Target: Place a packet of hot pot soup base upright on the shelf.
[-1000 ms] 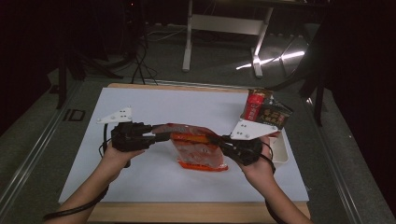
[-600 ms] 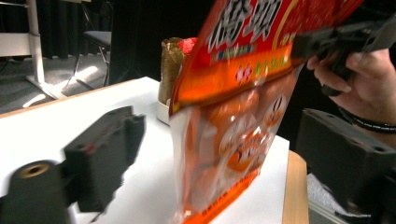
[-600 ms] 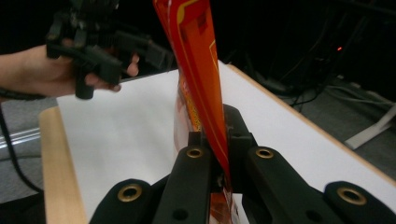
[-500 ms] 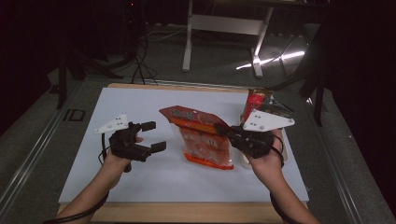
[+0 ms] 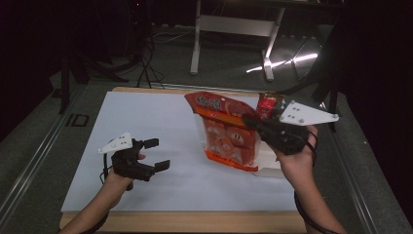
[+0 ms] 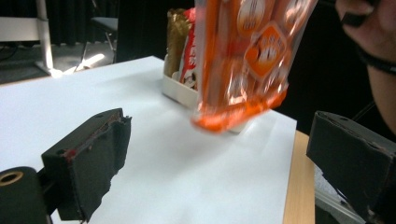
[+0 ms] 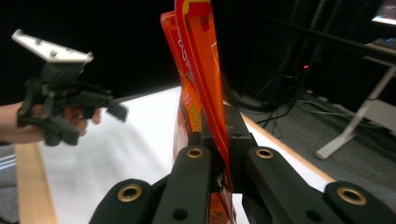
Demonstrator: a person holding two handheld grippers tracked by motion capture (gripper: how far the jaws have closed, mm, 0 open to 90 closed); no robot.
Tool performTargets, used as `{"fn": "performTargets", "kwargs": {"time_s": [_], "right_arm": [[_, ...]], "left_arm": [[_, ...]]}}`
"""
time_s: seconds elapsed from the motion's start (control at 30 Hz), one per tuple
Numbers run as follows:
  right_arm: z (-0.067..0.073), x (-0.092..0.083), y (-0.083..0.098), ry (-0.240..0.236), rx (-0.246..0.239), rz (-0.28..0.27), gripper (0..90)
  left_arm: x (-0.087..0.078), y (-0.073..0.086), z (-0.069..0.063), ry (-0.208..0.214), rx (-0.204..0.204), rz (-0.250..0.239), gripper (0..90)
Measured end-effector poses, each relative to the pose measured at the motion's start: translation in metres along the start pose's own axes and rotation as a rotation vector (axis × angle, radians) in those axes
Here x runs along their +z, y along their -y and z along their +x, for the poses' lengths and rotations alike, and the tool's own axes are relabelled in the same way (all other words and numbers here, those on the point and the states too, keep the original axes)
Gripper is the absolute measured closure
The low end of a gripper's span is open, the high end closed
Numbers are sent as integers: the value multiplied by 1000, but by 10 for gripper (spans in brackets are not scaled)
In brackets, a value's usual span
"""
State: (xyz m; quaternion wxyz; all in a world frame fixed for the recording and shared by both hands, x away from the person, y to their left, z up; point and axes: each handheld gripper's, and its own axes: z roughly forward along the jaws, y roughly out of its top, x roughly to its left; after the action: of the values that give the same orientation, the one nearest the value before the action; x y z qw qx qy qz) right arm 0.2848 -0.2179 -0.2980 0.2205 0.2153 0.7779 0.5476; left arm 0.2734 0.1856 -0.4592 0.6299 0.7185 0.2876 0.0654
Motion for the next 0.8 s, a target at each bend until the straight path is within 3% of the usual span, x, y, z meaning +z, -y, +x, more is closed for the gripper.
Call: {"fn": "performTargets", "kwargs": {"time_s": [0.33,0.8], "right_arm": [[-30,-26,-7,97,28,-18,900],[-62,-55,10,216,74,14,900]], "left_arm": [[-6,18,1,-20,-21,28,55],[-12,32,6,-48,-36,43,55]]}}
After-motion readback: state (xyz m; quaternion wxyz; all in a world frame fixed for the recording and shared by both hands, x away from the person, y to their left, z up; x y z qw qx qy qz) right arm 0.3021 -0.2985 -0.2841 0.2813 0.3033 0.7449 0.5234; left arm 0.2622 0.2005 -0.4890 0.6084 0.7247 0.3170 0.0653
